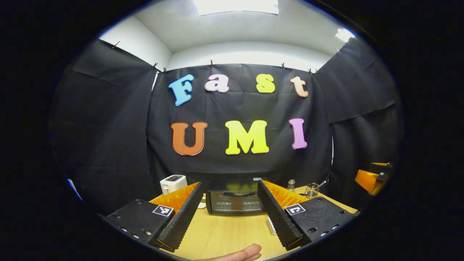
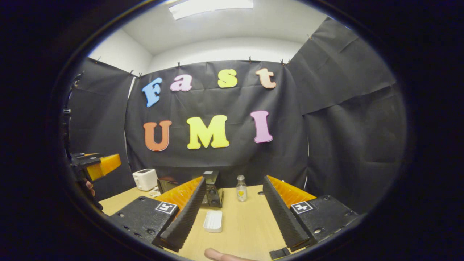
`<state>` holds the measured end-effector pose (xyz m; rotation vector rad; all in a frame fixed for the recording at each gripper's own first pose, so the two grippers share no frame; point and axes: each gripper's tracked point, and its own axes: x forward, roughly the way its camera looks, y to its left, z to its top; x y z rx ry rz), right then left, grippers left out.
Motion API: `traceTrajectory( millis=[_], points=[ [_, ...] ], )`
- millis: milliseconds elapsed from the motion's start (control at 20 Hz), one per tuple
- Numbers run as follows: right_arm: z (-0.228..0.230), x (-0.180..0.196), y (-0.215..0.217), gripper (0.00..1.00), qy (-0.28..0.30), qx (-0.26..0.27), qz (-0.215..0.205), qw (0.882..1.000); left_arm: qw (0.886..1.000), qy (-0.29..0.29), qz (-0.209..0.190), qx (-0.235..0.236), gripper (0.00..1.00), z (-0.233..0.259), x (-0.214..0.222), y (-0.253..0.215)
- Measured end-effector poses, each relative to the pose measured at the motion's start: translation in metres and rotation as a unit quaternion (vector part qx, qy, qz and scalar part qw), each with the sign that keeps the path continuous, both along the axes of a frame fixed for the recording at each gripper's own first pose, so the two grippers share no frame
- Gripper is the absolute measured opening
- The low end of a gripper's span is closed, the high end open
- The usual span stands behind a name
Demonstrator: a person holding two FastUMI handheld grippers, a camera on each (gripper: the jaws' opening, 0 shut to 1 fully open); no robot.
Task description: Open the electric oven with the left hand, put the food in, and close the electric oven.
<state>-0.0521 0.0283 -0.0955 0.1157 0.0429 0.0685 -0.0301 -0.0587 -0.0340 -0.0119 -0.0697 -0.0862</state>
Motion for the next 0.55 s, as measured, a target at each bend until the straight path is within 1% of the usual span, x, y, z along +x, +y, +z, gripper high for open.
traceTrajectory(
  millis=[50,150,300,350,400,500,550],
  points=[
    [0.004,-0.003,0.004,0.99,-0.005,0.002,0.006,1.0,1.0,-0.006,-0.001,0.005,0.96,0.0,-0.011,0.001],
    [0.006,-0.01,0.006,0.99,-0.014,-0.003,0.013,1.0,1.0,-0.003,0.013,0.012,0.95,-0.011,-0.025,0.008],
    [0.006,-0.016,0.014,0.99,-0.021,-0.023,0.019,0.999,0.999,0.007,0.017,0.034,0.95,-0.021,-0.032,0.005],
    [0.007,-0.018,0.016,0.96,-0.023,-0.027,0.022,0.999,0.999,0.009,0.018,0.039,0.96,-0.022,-0.033,0.006],
    [0.006,-0.019,0.018,0.99,-0.023,-0.029,0.024,0.999,0.999,0.014,0.019,0.039,0.96,-0.025,-0.031,0.006],
    [0.005,-0.02,0.017,0.99,-0.023,-0.027,0.023,0.999,0.999,0.021,0.01,0.027,0.95,-0.027,-0.031,0.0],
    [0.006,-0.022,0.015,0.99,-0.024,-0.027,0.021,0.999,0.999,0.025,0.007,0.021,0.89,-0.029,-0.03,0.0]
  ],
)
